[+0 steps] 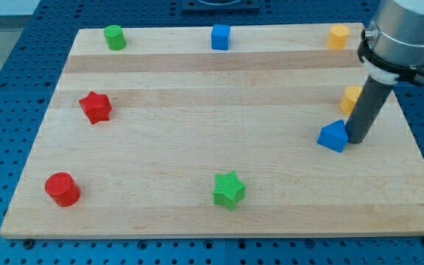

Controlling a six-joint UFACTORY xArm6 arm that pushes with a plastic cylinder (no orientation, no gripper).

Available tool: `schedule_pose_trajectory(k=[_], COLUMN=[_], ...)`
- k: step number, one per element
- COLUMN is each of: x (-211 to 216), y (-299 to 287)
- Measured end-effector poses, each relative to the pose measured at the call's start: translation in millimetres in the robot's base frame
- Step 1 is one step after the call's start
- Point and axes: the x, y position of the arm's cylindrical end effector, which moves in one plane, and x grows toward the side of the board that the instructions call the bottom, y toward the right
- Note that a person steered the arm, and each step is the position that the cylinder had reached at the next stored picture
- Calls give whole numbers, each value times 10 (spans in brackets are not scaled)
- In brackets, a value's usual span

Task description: Move the blue triangle closer to red star

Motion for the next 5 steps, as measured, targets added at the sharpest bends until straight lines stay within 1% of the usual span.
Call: schedule_pose_trajectory(k=[1,3,5], x=[6,245,307], y=[-316,-850,-1674])
